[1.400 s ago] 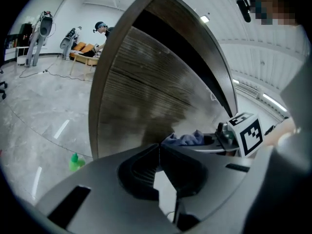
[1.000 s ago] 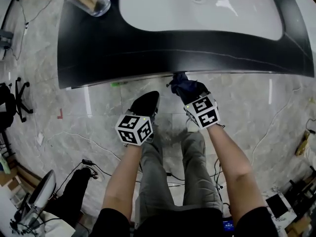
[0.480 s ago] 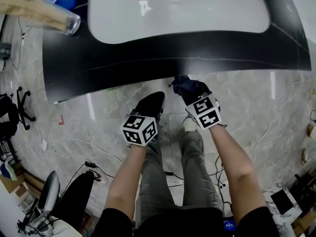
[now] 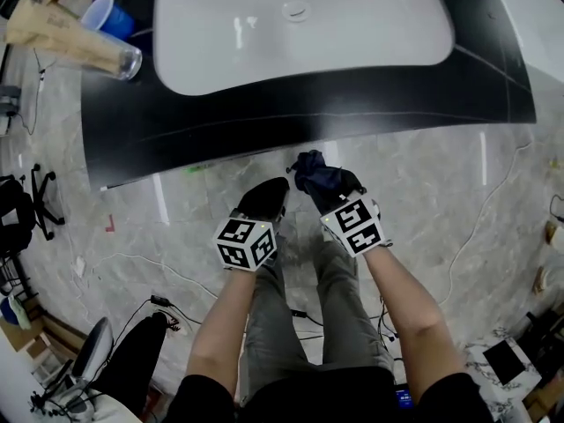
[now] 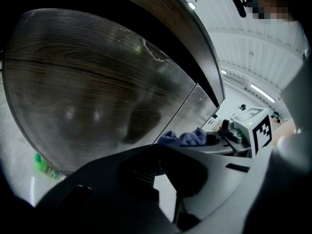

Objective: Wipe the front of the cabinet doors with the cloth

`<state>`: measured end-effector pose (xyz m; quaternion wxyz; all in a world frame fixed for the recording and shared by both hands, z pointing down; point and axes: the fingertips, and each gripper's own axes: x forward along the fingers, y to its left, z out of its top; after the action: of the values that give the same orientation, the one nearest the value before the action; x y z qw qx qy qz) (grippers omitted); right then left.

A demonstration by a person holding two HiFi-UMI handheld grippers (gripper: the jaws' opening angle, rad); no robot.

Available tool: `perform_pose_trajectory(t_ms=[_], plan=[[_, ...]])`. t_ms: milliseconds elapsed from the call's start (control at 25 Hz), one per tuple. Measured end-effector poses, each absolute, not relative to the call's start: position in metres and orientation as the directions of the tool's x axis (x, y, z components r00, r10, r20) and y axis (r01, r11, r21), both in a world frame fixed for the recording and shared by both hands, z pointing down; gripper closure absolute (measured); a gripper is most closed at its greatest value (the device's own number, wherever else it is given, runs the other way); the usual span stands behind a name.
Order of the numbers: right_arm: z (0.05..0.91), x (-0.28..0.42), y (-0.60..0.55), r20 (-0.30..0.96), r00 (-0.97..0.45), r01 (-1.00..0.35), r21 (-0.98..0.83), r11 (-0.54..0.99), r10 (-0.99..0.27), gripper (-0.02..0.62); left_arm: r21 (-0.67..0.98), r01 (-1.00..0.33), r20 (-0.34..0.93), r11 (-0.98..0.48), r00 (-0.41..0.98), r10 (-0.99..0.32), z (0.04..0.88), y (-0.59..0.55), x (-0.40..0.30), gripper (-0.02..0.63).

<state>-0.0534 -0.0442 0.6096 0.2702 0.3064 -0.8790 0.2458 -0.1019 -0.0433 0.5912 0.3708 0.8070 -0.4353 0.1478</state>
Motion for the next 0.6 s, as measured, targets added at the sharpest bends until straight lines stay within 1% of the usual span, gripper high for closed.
perform_pose_trajectory(t_ms=[400, 600], plan=[[0.544, -0.034, 0.002, 0.574, -0.722, -0.611, -0.269, 0.745, -0.385, 0.486, 0.424, -0.838, 0.547, -0.344, 0.539, -0.641, 0.540, -0.027, -0.091, 0.592], [0.520, -0.014, 0.014, 0.568, -0.726, -0.609, -0.270, 0.745, -0.388, 0.486, 0.446, -0.840, 0.516, -0.309, 0.523, -0.678, 0.513, -0.018, -0.077, 0.592]])
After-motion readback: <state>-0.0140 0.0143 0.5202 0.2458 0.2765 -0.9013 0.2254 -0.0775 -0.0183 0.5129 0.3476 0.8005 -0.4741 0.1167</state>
